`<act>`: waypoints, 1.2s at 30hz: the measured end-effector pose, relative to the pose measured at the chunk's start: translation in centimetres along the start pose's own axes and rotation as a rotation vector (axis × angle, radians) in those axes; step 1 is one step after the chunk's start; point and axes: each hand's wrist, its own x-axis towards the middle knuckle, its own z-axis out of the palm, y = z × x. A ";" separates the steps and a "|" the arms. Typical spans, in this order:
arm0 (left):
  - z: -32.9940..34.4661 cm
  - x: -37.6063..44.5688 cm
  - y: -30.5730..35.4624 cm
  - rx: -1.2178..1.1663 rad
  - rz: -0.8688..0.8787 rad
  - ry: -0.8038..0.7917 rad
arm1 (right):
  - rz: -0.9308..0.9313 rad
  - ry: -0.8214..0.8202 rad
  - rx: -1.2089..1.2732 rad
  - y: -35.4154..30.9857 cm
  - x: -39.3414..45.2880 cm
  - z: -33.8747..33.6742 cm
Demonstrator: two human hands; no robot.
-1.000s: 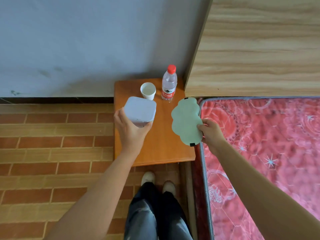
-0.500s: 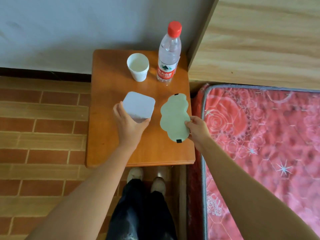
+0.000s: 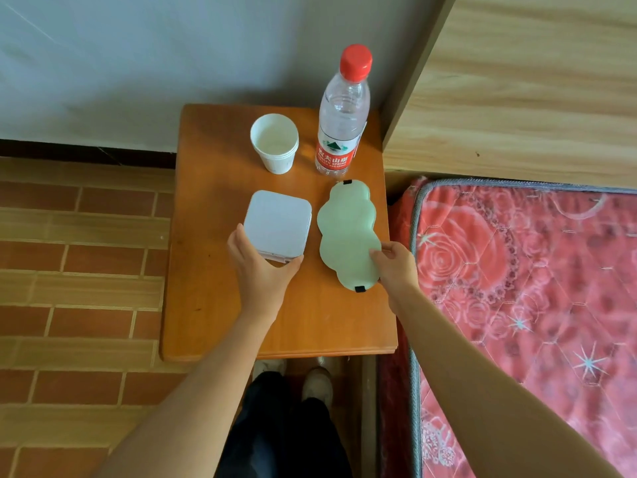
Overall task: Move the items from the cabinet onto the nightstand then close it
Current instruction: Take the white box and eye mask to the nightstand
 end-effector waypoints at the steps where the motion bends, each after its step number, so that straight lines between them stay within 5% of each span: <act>1: 0.1 0.0 0.1 0.007 -0.011 0.002 | -0.004 0.014 -0.003 0.0 0.2 0.0; 24: 0.8 0.2 1.7 -0.033 -0.144 0.017 | -0.026 0.059 -0.121 -0.1 1.0 0.8; 31: -1.9 0.4 2.9 0.091 -0.193 -0.058 | -0.100 0.017 -0.338 -1.4 -0.8 -0.7; 36: -7.5 1.0 4.6 0.292 -0.044 -0.096 | -0.217 -0.005 -0.416 -5.2 -4.4 -3.2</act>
